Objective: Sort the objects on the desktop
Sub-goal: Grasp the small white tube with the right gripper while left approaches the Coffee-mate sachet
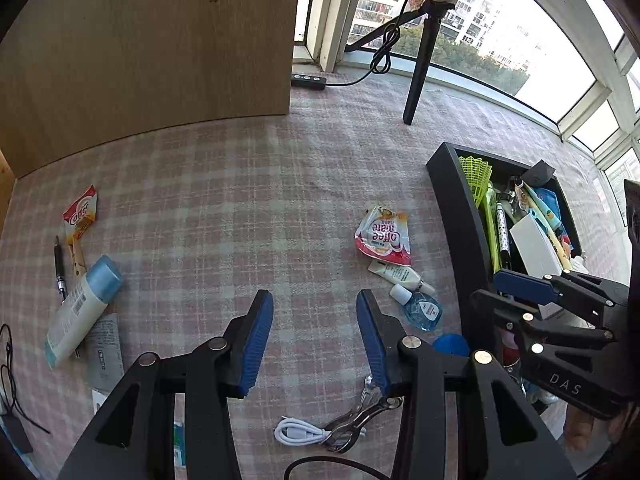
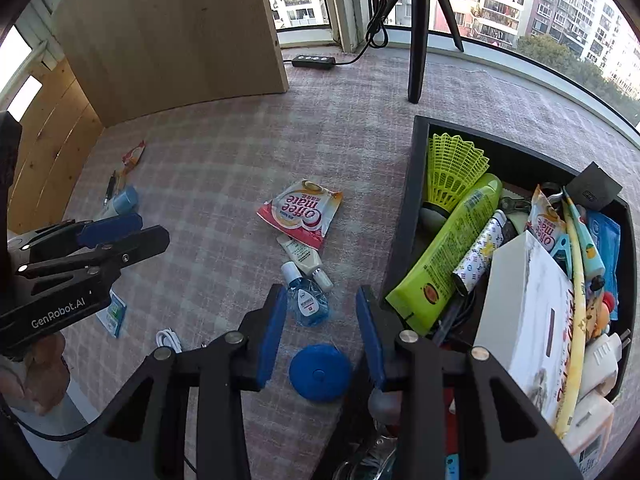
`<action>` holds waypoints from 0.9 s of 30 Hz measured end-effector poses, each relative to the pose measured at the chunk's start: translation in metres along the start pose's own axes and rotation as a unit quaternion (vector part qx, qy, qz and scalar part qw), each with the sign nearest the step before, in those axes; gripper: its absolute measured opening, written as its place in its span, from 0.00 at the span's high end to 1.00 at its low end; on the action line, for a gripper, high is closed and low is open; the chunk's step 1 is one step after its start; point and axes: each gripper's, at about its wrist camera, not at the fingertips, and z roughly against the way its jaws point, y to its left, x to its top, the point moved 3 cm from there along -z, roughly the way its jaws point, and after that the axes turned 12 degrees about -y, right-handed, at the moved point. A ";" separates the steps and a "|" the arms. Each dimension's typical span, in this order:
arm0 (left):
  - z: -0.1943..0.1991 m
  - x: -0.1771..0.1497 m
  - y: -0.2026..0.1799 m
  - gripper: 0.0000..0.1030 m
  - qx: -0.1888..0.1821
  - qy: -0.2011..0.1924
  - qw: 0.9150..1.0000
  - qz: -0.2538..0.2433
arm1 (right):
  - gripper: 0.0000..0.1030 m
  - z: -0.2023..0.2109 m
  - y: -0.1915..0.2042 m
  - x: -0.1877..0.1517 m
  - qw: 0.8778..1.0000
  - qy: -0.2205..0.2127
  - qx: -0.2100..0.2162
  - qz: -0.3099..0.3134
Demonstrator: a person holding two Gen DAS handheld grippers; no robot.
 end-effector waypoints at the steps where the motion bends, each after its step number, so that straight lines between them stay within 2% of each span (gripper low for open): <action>1: -0.006 0.003 -0.002 0.61 0.000 0.003 1.000 -0.003 | 0.66 -0.006 0.001 0.000 1.000 0.005 0.001 0.001; 12: -0.082 0.028 -0.034 0.59 -0.018 0.047 0.997 -0.062 | 0.72 -0.052 0.009 0.006 0.998 0.040 -0.019 0.036; 15: -0.092 0.030 -0.038 0.59 -0.019 0.053 0.996 -0.074 | 0.72 -0.060 0.009 0.010 0.998 0.045 -0.027 0.046; 22: -0.101 0.028 -0.034 0.59 -0.038 0.065 0.995 -0.067 | 0.72 -0.077 0.012 0.010 0.996 0.064 -0.030 0.056; 27: -0.104 0.025 -0.030 0.65 -0.047 0.074 0.995 -0.056 | 0.72 -0.083 0.012 0.009 0.995 0.069 -0.037 0.066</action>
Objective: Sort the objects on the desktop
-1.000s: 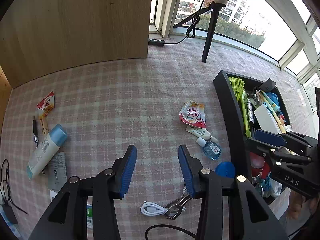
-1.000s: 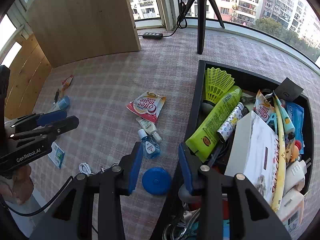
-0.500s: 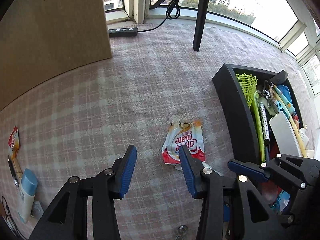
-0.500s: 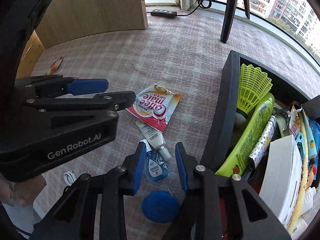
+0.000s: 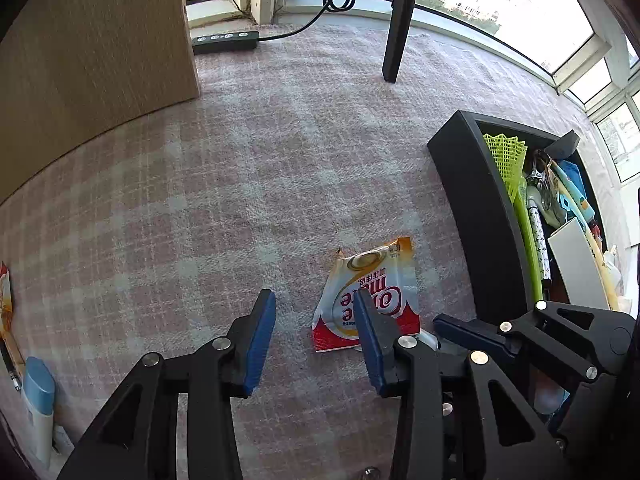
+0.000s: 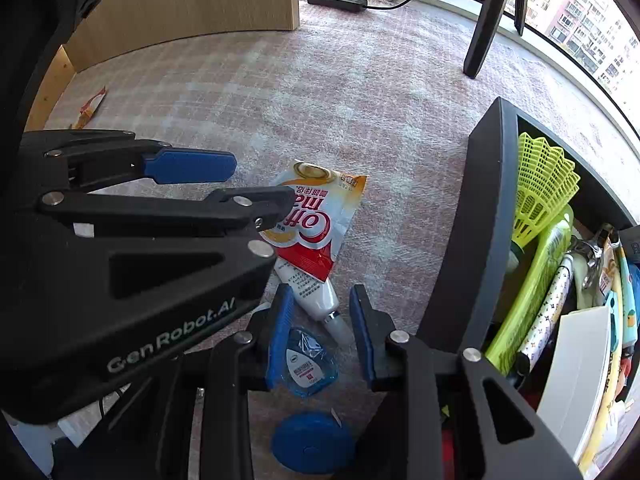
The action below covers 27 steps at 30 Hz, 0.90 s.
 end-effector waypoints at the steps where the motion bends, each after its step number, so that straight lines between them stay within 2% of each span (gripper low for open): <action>1: 0.000 -0.001 0.000 0.66 -0.003 0.001 1.000 0.001 | 0.72 0.000 0.000 0.000 1.000 0.000 0.000 0.002; 6: 0.004 -0.011 -0.001 0.68 -0.018 0.001 1.000 0.001 | 0.72 0.004 0.005 -0.007 1.000 -0.002 0.005 0.011; 9: 0.007 -0.012 0.000 0.68 -0.016 -0.003 1.000 -0.003 | 0.76 0.005 0.005 -0.009 1.000 -0.007 0.002 0.011; 11: 0.008 -0.008 0.006 0.65 -0.017 -0.006 1.000 0.016 | 0.82 0.004 0.003 -0.009 1.000 -0.004 0.008 0.001; 13: 0.008 -0.003 0.011 0.61 -0.020 -0.013 0.999 0.031 | 0.82 0.004 0.003 -0.011 1.000 -0.007 0.009 -0.003; 16: 0.007 0.000 0.009 0.61 -0.033 -0.013 0.999 0.025 | 0.82 0.006 0.003 -0.013 1.000 -0.013 0.007 -0.015; 18: 0.005 0.000 0.005 0.68 -0.040 -0.012 0.999 0.017 | 0.83 0.007 0.001 -0.016 0.999 -0.016 0.011 -0.030; 19: 0.004 0.000 0.003 0.80 -0.047 -0.008 0.999 0.016 | 0.83 0.008 0.001 -0.017 0.999 -0.018 0.010 -0.034; 20: 0.004 -0.001 0.002 0.85 -0.048 -0.007 0.999 0.017 | 0.83 0.009 0.002 -0.018 0.999 -0.019 0.008 -0.038; 22: 0.005 -0.003 0.002 0.92 -0.048 -0.010 0.999 0.019 | 0.83 0.011 0.002 -0.020 0.999 -0.021 0.006 -0.043; 25: 0.009 -0.003 0.007 0.93 -0.047 -0.013 0.998 0.030 | 0.84 0.015 0.000 -0.024 0.998 -0.023 0.013 -0.053; 26: 0.012 -0.002 0.010 1.00 -0.043 -0.017 0.998 0.031 | 0.84 0.017 -0.002 -0.024 0.998 -0.025 0.013 -0.056; 27: 0.015 -0.001 0.013 1.00 -0.041 -0.019 0.998 0.034 | 0.84 0.019 -0.001 -0.031 0.998 -0.027 0.013 -0.059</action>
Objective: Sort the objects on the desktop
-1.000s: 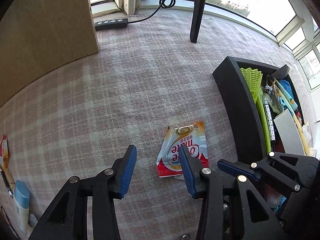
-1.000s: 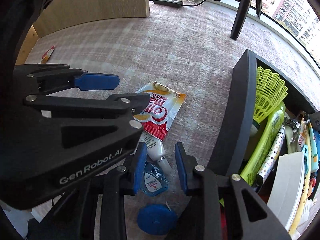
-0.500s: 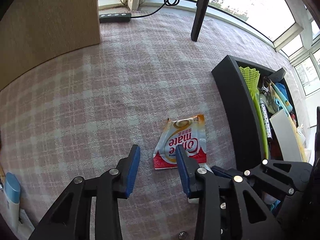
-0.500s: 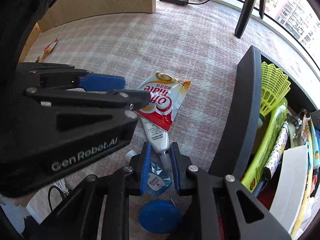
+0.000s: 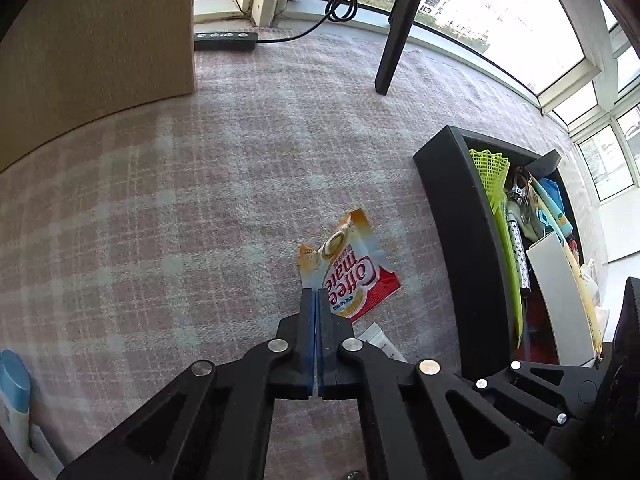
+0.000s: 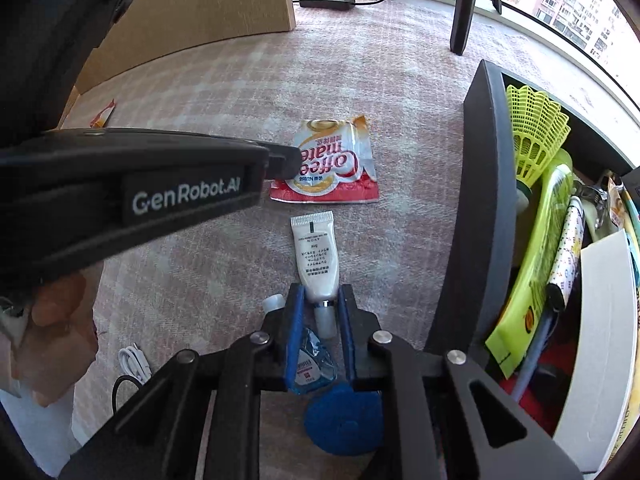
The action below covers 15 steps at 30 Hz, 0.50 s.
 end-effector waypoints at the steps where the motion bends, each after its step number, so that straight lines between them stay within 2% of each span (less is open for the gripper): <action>1: 0.004 0.001 0.003 1.00 0.000 -0.003 1.000 0.005 | 0.84 0.003 0.000 -0.004 1.000 -0.002 0.001 -0.003; 5: 0.023 0.005 0.012 1.00 0.007 -0.022 1.000 0.007 | 0.84 0.012 -0.002 0.000 1.000 -0.014 0.004 -0.011; 7: 0.023 0.008 0.015 1.00 0.019 -0.025 0.999 0.008 | 0.84 0.015 -0.003 0.001 1.000 -0.016 0.002 -0.014; 9: 0.022 0.010 0.017 0.99 0.017 -0.030 0.999 0.007 | 0.84 0.015 -0.003 0.002 1.000 -0.015 0.000 -0.017; 10: 0.017 0.012 0.014 0.86 0.012 -0.023 1.000 0.003 | 0.84 0.015 0.002 0.004 1.000 -0.015 0.000 -0.019; 11: 0.014 0.012 0.011 0.65 0.011 -0.017 1.000 -0.001 | 0.84 0.015 0.003 0.007 1.000 -0.015 0.001 -0.020; 13: 0.006 0.015 -0.003 0.56 0.028 -0.032 0.999 -0.031 | 0.84 0.016 -0.001 0.009 1.000 -0.014 0.001 -0.019; 15: -0.006 0.016 -0.015 0.56 0.050 -0.031 0.996 -0.061 | 0.84 0.017 0.004 0.012 1.000 -0.013 0.001 -0.020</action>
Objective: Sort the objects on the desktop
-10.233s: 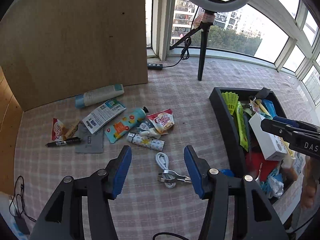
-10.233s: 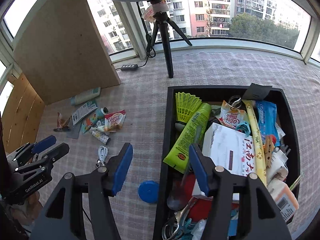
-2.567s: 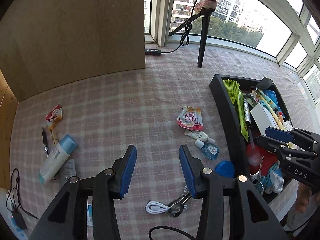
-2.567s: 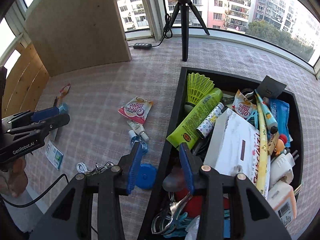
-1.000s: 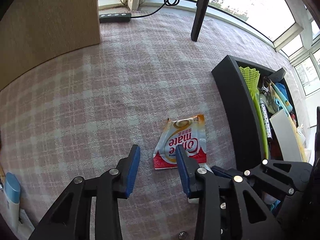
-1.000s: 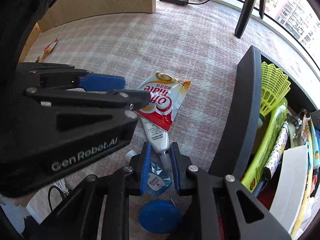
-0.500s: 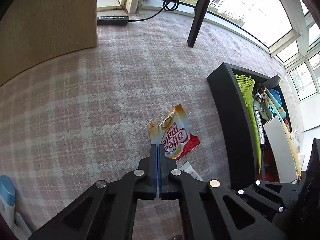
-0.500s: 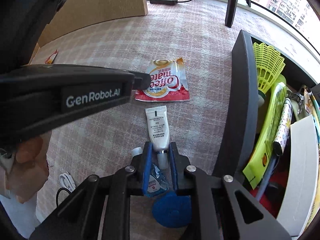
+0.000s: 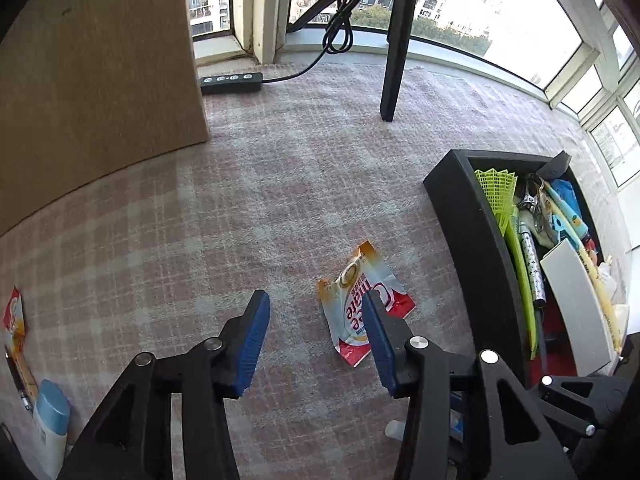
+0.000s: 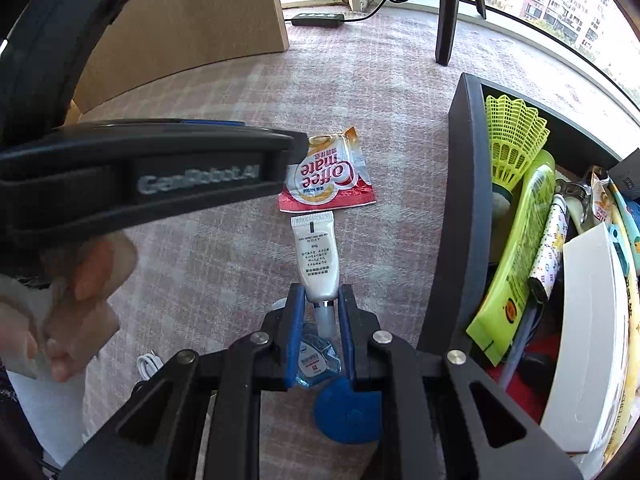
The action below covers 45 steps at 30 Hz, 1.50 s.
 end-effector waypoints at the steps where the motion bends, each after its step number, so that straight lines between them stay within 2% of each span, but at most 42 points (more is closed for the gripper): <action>1: -0.006 0.000 -0.005 0.59 0.002 0.007 1.000 -0.010 | 0.84 0.001 0.002 0.001 1.000 0.000 0.001 -0.001; 3: -0.019 -0.003 -0.015 0.81 0.008 0.022 0.999 -0.032 | 0.84 0.003 0.006 -0.013 1.000 -0.002 0.000 -0.002; 5: -0.021 -0.004 -0.019 0.86 0.010 0.015 0.999 -0.038 | 0.84 0.008 0.007 -0.019 1.000 -0.005 -0.001 -0.003; 7: -0.020 -0.002 -0.015 0.88 0.008 0.018 1.000 -0.020 | 0.84 0.012 0.004 -0.020 1.000 -0.008 0.000 -0.010; 9: -0.015 0.001 -0.008 0.88 0.003 0.019 1.000 0.003 | 0.84 0.017 0.001 -0.019 1.000 -0.014 0.000 -0.015; 15: 0.017 0.016 0.005 0.88 0.000 -0.007 1.000 0.025 | 0.84 0.039 -0.006 -0.008 0.999 -0.040 0.008 -0.030; 19: 0.042 0.030 -0.004 0.88 -0.011 -0.027 0.999 0.028 | 0.84 0.060 -0.014 0.000 0.997 -0.062 0.011 -0.038; 25: 0.065 0.046 -0.045 0.88 -0.039 -0.041 0.998 0.009 | 0.84 0.096 -0.052 0.010 0.994 -0.094 -0.015 -0.057; 39: 0.078 0.056 -0.165 0.88 -0.090 -0.049 0.992 -0.070 | 0.83 0.146 -0.168 0.004 0.977 -0.124 -0.121 -0.122; 40: 0.079 0.056 -0.172 0.86 -0.094 -0.051 0.991 -0.078 | 0.83 0.148 -0.173 0.003 0.976 -0.126 -0.123 -0.126; 41: 0.079 0.057 -0.178 0.81 -0.097 -0.054 0.990 -0.085 | 0.83 0.149 -0.178 0.003 0.976 -0.128 -0.123 -0.129; 42: 0.079 0.057 -0.183 0.72 -0.099 -0.051 0.990 -0.090 | 0.77 0.149 -0.182 0.002 0.975 -0.124 -0.125 -0.133; 43: 0.081 0.056 -0.187 0.51 -0.101 -0.048 0.989 -0.093 | 0.69 0.151 -0.185 0.000 0.975 -0.120 -0.127 -0.139; 44: 0.083 0.056 -0.189 0.48 -0.100 -0.055 0.989 -0.096 | 0.68 0.152 -0.186 -0.001 0.974 -0.122 -0.126 -0.144; 45: 0.086 0.056 -0.190 0.49 -0.090 -0.061 0.989 -0.101 | 0.68 0.154 -0.186 -0.002 0.974 -0.124 -0.126 -0.144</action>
